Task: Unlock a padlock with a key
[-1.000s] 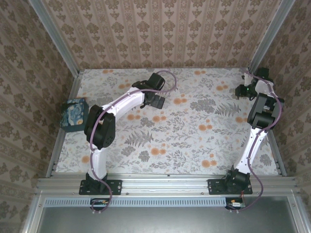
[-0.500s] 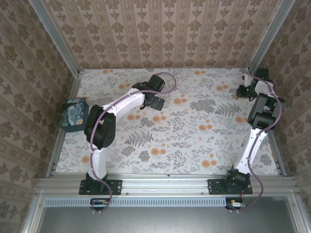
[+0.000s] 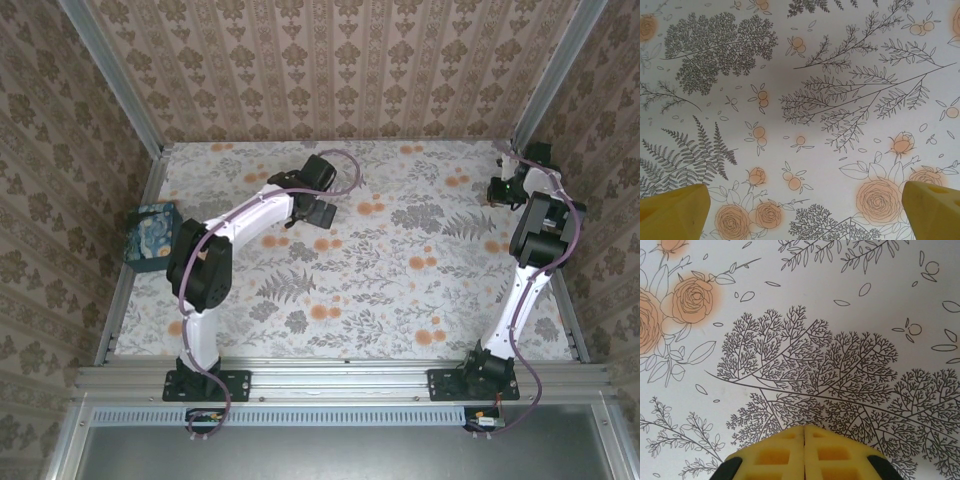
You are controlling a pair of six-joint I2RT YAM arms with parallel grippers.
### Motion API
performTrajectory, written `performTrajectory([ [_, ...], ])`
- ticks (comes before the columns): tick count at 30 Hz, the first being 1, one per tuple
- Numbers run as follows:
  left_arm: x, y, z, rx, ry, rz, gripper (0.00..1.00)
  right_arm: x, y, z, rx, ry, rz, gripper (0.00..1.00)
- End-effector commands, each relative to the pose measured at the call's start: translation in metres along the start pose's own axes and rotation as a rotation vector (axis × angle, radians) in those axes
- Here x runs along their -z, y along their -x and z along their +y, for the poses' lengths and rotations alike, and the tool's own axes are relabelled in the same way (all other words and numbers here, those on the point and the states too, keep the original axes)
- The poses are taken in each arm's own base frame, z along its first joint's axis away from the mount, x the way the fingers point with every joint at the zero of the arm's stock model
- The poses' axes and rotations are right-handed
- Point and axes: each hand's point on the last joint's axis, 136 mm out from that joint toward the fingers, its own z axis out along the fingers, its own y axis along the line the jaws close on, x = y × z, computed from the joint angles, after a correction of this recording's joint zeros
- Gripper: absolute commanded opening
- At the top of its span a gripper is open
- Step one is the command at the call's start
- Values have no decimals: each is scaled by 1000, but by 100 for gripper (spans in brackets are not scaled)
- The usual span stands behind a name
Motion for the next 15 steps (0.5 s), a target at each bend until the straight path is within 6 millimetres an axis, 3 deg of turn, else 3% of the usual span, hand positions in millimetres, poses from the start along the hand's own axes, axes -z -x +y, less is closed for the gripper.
performTrajectory([
  [1, 13, 5, 11, 12, 16, -34, 100, 27, 9, 6, -6, -22, -20, 7],
  [10, 24, 5, 14, 26, 6, -60, 100, 53, 10, 9, -34, -61, -57, 5],
  [15, 31, 2, 14, 43, -13, -76, 100, 80, 13, 37, -12, -58, -109, 5],
])
